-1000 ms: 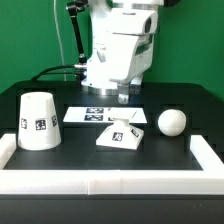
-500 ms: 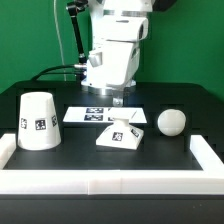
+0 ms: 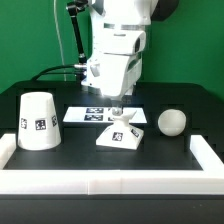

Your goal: Assemble lamp

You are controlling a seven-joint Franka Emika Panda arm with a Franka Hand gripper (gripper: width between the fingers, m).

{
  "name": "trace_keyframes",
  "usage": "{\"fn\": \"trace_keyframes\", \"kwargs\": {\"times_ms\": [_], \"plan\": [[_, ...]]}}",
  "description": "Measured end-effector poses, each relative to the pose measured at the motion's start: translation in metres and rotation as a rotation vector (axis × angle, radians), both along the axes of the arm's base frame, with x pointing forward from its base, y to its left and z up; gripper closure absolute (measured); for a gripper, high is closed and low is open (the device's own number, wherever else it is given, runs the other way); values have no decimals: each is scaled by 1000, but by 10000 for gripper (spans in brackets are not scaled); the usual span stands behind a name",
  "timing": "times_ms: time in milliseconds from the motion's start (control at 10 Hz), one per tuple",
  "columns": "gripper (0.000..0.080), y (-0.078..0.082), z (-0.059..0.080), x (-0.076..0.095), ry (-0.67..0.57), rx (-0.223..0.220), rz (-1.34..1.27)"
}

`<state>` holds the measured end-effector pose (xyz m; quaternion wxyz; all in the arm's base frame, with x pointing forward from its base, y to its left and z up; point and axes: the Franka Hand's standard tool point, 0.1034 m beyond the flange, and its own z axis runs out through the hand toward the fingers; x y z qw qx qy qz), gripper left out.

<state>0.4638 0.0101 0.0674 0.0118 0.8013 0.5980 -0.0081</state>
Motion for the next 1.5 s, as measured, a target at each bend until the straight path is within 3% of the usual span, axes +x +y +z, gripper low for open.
{"fn": "trace_keyframes", "kwargs": {"times_ms": [500, 700, 800, 1500], "plan": [[100, 2, -16, -5, 19, 7, 0], [100, 2, -16, -3, 17, 8, -3], [246, 2, -16, -3, 17, 7, -4], [266, 2, -16, -2, 16, 7, -8]]}}
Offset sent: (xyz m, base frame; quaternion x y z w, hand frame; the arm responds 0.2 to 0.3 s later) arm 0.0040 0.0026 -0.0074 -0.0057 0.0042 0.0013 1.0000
